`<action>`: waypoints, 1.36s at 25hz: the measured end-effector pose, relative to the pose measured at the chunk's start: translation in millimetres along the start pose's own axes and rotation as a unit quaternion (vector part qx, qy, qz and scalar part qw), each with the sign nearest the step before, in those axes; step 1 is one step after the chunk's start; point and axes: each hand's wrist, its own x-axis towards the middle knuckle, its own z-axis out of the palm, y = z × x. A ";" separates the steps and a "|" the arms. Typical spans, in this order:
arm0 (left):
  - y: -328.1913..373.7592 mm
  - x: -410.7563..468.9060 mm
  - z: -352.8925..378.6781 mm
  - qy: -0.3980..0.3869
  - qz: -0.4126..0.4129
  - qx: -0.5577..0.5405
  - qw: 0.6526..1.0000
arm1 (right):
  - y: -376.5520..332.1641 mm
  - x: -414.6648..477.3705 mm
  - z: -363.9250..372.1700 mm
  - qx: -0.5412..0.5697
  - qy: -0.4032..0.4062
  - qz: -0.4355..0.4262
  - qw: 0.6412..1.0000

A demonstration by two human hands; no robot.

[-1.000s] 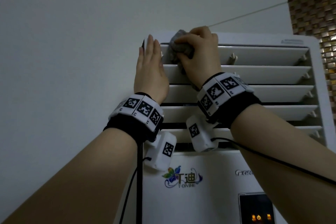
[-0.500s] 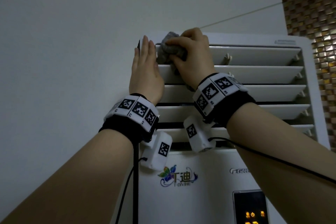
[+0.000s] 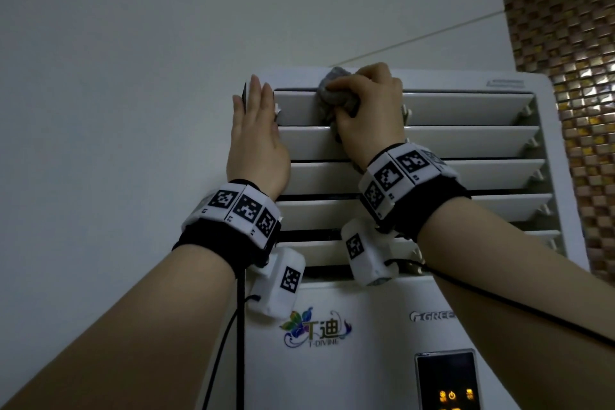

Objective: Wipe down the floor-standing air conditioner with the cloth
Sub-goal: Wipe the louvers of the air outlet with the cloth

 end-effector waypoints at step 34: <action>43.9 -4.3 22.6 -0.055 -0.010 0.229 0.972 | 26.0 -2.2 -42.6 0.004 0.021 -0.035 0.999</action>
